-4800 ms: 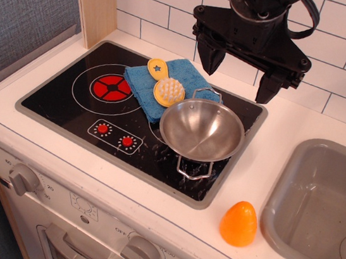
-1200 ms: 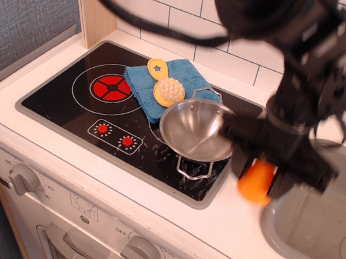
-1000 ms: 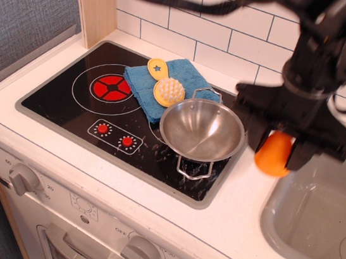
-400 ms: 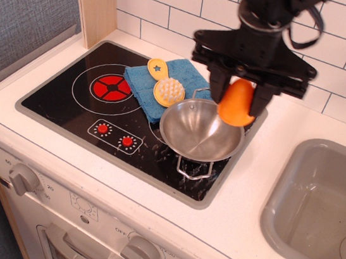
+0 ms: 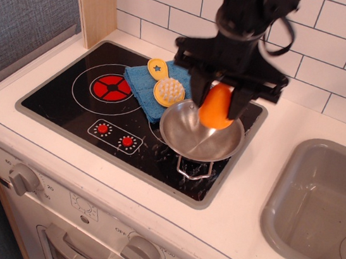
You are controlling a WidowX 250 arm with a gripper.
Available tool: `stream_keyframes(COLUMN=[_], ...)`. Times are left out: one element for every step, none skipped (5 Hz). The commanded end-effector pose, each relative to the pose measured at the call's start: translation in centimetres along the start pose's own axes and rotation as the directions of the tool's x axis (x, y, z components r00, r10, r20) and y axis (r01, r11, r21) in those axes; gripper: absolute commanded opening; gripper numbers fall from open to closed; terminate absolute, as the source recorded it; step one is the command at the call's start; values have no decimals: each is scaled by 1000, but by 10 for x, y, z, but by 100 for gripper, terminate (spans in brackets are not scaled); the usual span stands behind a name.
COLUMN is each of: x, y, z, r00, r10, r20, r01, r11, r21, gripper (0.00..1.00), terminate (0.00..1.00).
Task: Place the orange carrot inside the colander
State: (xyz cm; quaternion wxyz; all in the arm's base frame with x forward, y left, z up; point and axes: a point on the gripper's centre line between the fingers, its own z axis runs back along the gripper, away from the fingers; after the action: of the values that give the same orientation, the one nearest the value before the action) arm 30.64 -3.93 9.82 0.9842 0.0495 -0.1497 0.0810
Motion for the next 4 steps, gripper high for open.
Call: stream_keyframes(x=[-3, -3, 2, 3], y=[11, 12, 10, 9], z=[-21, -36, -43, -51], r00=[999, 998, 1000, 999], r10=[2, -14, -18, -20], r20=[-40, -55, -24, -28], r01=[0, 16, 19, 20], r11=[999, 999, 1000, 1000], r21=[42, 36, 23, -4], gripper=[0, 0, 0, 0], terminate=[0, 0, 0, 0])
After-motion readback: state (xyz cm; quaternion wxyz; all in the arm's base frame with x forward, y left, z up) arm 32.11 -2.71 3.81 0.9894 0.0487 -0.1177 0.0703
